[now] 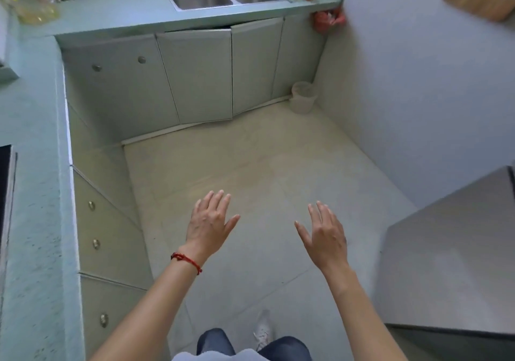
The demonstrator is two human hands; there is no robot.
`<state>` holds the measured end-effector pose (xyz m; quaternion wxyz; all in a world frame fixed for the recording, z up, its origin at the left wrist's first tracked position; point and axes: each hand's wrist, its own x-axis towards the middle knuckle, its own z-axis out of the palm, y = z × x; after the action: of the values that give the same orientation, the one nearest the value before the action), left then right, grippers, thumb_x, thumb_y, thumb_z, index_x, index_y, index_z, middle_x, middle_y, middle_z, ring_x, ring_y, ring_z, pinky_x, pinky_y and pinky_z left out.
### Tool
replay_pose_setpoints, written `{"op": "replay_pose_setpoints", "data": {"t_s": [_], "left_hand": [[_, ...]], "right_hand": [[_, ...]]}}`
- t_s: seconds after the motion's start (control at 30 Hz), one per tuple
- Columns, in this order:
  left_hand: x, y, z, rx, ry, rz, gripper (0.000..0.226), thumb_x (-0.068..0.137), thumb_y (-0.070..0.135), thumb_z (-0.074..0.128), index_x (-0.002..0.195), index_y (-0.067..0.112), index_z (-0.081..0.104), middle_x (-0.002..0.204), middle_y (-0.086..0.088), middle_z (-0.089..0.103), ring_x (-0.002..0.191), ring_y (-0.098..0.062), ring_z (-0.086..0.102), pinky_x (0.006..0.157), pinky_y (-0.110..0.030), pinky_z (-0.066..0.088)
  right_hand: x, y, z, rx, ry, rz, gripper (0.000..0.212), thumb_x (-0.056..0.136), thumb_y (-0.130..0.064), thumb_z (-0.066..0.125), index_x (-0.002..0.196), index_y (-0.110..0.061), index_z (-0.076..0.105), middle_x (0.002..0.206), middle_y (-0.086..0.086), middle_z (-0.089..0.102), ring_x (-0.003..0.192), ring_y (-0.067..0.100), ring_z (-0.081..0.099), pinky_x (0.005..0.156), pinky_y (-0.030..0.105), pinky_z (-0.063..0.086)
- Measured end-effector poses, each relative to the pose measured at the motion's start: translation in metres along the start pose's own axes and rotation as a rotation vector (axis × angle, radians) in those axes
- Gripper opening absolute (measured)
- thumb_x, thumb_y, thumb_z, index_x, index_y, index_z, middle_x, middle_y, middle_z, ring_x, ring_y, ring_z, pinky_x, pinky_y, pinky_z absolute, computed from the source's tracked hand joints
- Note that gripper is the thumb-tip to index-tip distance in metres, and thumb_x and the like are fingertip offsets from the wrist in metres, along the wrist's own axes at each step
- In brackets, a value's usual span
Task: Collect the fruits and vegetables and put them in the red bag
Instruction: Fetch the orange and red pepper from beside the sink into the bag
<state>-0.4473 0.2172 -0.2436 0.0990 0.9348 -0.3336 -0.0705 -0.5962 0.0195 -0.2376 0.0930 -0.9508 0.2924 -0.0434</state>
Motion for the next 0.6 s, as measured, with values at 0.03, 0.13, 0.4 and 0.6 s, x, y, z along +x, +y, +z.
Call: {"op": "replay_pose_setpoints", "data": {"t_s": [0.03,0.13,0.4,0.6], "left_hand": [[0.007,0.004,0.000,0.002,-0.007,-0.005,0.071,0.090,0.056,0.017,0.113,0.005,0.061,0.115,-0.017,0.066,0.107,-0.037,0.061,0.083,-0.051,0.051],[0.029,0.019,0.001,0.020,-0.009,-0.007,0.079,0.091,0.058,0.006,0.113,0.006,0.062,0.113,-0.016,0.067,0.106,-0.036,0.062,0.083,-0.051,0.051],[0.094,0.054,-0.004,0.003,0.064,0.014,0.079,0.077,0.061,0.021,0.127,0.008,0.051,0.132,-0.015,0.055,0.125,-0.036,0.046,0.103,-0.054,0.034],[0.164,0.058,-0.013,0.016,0.099,0.054,0.075,0.079,0.059,0.024,0.125,0.008,0.053,0.129,-0.015,0.057,0.123,-0.035,0.049,0.101,-0.053,0.037]], "right_hand": [[0.006,0.007,-0.002,0.004,0.005,0.003,0.058,0.084,-0.048,0.036,0.109,-0.003,0.063,0.112,0.020,0.066,0.104,0.035,0.064,0.081,0.044,0.054],[0.027,0.029,-0.010,-0.007,0.019,0.004,0.065,0.090,-0.053,0.026,0.110,-0.004,0.063,0.112,0.020,0.066,0.105,0.034,0.064,0.082,0.043,0.054],[0.087,0.068,-0.024,-0.023,0.013,-0.007,0.059,0.083,-0.047,0.036,0.110,-0.003,0.064,0.110,0.020,0.067,0.103,0.035,0.065,0.080,0.043,0.054],[0.152,0.079,-0.023,-0.002,0.061,-0.009,0.057,0.083,-0.047,0.041,0.112,-0.003,0.063,0.112,0.021,0.066,0.106,0.036,0.063,0.082,0.045,0.053]]}}
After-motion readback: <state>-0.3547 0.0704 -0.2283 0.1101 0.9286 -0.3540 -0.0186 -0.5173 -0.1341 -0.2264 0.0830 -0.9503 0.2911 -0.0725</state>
